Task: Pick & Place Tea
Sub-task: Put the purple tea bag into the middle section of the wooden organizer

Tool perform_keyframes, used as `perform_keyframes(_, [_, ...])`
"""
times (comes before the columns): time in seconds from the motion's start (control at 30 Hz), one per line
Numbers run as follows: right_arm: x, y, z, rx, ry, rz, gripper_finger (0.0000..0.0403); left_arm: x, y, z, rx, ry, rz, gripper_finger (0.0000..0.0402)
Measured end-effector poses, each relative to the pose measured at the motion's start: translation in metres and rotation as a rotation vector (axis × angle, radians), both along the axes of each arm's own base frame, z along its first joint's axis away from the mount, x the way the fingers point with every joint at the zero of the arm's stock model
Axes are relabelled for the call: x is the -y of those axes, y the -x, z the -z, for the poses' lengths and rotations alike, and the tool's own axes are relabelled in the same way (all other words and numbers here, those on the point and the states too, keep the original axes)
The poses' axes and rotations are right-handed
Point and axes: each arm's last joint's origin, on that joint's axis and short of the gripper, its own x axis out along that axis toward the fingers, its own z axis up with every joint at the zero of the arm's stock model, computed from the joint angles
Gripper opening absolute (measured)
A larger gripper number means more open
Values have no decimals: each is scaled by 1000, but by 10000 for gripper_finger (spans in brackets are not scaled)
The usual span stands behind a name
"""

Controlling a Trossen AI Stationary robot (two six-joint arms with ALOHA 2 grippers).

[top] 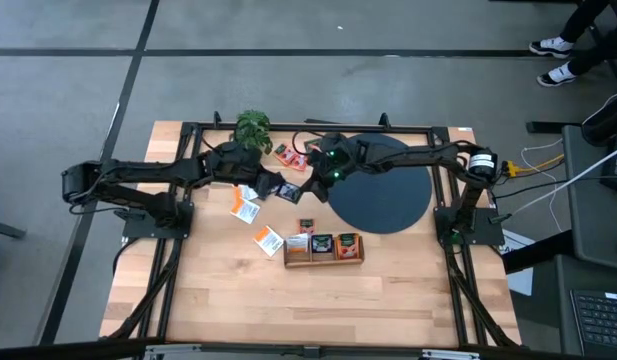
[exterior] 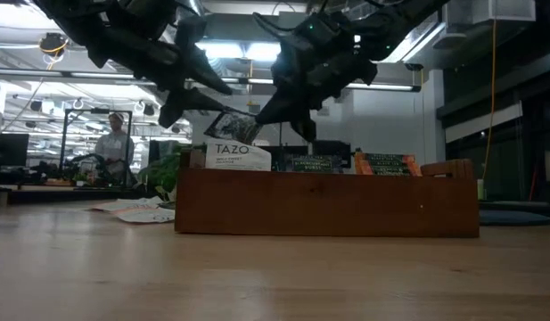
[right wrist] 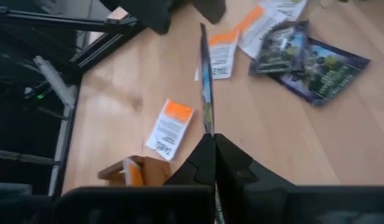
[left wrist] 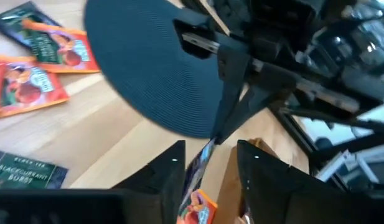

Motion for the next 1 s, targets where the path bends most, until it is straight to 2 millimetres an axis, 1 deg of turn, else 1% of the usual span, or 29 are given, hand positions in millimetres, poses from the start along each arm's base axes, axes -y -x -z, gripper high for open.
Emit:
perform_keyframes(0.13, [1, -4, -11, 42, -12, -30, 3, 1, 0, -1, 8, -43, 44, 162])
perform_keyframes(0.2, [1, -6, -16, 53, -12, -39, 3, 2, -1, -1, 14, -52, 92, 164])
perform_keyframes(0.3, [2, -9, -25, 88, 3, -62, 3, 4, -1, -2, 23, -43, 154, 163])
perform_keyframes(0.43, [2, -12, -34, 104, 2, -81, 3, 4, -1, -2, 24, -43, 157, 153])
perform_keyframes(0.5, [2, -13, -37, 119, 10, -93, 3, 3, -1, -2, 23, -46, 148, 141])
perform_keyframes(0.6, [2, -12, -37, 114, 9, -93, 3, 3, -1, -2, 28, -51, 142, 110])
perform_keyframes(0.7, [2, -12, -36, 101, -8, -83, 6, 3, -2, -4, 49, -59, 146, 66])
perform_keyframes(0.8, [2, -12, -36, 97, -9, -81, 19, 3, -3, -7, 74, -75, 149, 17])
perform_keyframes(0.87, [2, -11, -35, 86, -16, -71, 28, 3, -3, -8, 83, -83, 151, 11])
perform_keyframes(1.0, [2, -8, -29, 5, -38, -37, 48, 2, -3, -8, 91, -73, 138, 8])
